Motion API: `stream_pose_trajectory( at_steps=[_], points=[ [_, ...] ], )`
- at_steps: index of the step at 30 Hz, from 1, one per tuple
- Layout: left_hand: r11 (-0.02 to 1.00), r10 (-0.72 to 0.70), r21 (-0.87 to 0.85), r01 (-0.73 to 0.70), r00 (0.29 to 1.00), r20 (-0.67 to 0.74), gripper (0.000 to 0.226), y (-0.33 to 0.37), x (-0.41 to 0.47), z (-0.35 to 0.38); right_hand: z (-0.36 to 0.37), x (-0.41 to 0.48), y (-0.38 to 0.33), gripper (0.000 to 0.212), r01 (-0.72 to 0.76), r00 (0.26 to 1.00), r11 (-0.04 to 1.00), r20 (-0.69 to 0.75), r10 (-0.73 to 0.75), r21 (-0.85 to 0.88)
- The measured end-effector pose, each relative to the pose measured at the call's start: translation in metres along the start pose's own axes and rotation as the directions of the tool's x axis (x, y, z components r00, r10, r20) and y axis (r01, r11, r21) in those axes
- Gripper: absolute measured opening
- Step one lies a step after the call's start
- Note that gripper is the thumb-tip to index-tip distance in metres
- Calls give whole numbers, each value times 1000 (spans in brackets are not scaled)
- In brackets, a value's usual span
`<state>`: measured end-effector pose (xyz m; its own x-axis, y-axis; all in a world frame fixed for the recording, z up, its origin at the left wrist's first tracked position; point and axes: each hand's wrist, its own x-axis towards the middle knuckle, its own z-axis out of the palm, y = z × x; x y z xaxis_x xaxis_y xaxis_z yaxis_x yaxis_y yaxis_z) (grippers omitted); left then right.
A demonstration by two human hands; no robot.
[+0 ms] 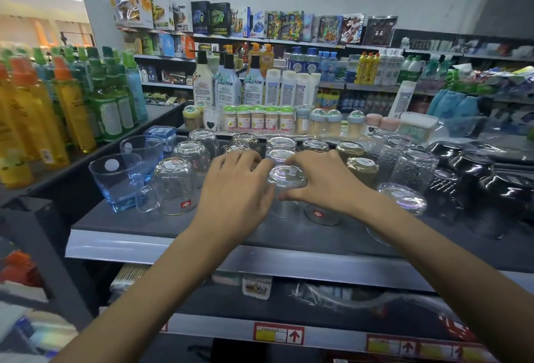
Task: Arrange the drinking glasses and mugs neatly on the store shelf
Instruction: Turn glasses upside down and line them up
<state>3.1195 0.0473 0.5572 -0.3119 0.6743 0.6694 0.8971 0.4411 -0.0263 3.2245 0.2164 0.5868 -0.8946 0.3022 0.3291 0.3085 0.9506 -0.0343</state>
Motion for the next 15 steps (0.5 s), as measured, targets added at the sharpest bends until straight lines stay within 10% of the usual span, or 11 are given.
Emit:
stream_pose_trajectory(
  at_steps=[15],
  points=[
    [998,43,41,-54,970,239,53,5,30,16,1,-11,25,49,-30,997,999,-73,31,15]
  ],
)
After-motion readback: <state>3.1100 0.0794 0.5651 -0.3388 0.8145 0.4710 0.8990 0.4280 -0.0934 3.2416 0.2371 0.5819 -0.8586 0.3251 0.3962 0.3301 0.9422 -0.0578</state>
